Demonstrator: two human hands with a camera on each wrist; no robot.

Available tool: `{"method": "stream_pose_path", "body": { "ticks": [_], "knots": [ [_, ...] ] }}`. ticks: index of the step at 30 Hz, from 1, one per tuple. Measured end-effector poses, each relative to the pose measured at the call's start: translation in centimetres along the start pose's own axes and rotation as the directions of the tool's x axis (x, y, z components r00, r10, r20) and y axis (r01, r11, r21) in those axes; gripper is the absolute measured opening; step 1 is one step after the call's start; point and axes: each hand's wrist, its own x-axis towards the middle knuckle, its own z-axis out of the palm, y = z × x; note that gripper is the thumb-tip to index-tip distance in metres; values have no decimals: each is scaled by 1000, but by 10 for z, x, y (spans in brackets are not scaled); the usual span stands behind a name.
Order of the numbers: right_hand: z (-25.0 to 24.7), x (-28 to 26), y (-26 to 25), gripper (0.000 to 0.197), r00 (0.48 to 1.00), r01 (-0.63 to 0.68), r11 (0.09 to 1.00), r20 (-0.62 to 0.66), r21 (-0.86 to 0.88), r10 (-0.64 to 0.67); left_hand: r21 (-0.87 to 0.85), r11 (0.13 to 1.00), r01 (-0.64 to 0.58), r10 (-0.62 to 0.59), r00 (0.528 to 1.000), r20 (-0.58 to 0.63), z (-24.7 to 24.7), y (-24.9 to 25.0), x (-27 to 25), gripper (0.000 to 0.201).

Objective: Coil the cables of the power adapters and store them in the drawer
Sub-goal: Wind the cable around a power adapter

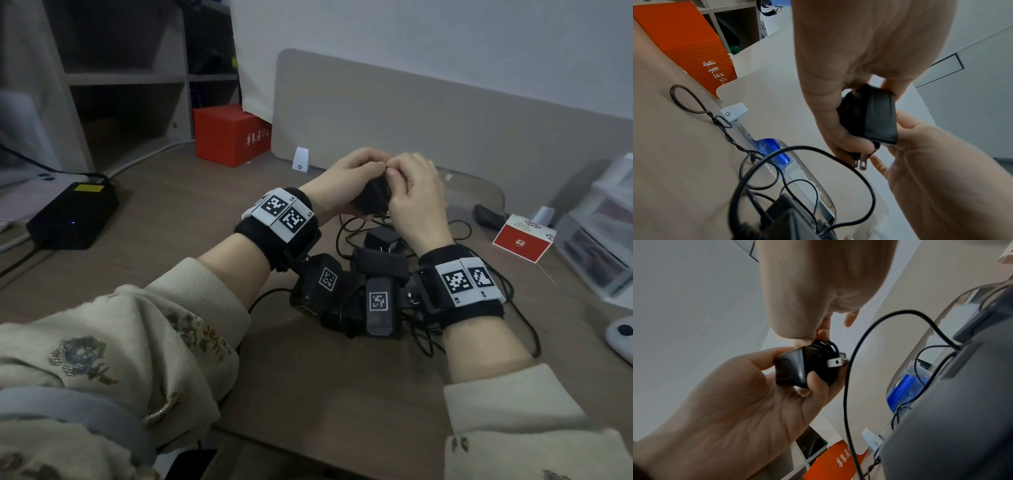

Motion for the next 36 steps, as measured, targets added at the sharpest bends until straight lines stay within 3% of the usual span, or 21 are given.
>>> {"method": "stream_pose_path", "body": {
  "ticks": [7,18,36],
  "knots": [
    [1,2,2,16,1000,0,997,-30,82,2,13,999,-41,41,999,-12,1,3,1,16],
    [3,3,-2,11,982,-145,942,-74,303,175,-30,999,-31,31,999,-10,-3,3,3,19],
    [2,3,9,19,993,-114,957,42,265,107,19,999,-37,37,999,4,0,5,0,19]
  ]
}}
